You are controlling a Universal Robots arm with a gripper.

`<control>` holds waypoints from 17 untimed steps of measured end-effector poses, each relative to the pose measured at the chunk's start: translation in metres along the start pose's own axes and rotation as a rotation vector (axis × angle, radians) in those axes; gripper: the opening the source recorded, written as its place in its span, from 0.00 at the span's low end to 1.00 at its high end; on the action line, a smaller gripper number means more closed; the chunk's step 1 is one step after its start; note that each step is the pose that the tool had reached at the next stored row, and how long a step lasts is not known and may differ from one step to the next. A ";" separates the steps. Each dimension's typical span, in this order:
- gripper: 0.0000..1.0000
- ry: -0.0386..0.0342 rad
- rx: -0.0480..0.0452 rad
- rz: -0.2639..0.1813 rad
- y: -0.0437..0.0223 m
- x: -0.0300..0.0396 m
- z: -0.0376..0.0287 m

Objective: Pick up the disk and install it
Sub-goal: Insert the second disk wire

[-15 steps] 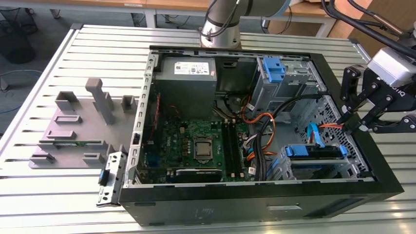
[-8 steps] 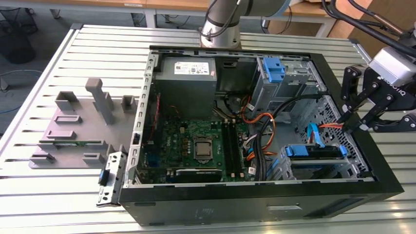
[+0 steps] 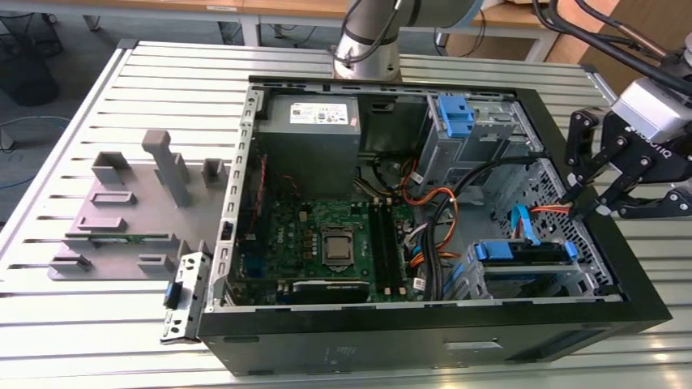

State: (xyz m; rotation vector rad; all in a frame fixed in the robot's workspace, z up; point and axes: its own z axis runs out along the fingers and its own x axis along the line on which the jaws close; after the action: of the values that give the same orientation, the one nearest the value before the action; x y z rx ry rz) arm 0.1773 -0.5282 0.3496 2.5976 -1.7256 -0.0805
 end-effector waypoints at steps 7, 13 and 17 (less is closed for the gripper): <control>0.31 0.0091 -0.0057 -0.030 -0.0001 -0.0002 0.0000; 0.31 0.0214 -0.0146 -0.034 -0.0008 -0.0015 0.0001; 0.31 0.0293 -0.0181 -0.036 -0.0010 -0.0020 -0.0001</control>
State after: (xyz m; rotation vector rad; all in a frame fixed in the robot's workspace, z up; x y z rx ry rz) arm 0.1775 -0.5260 0.3497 2.6040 -1.6610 -0.0581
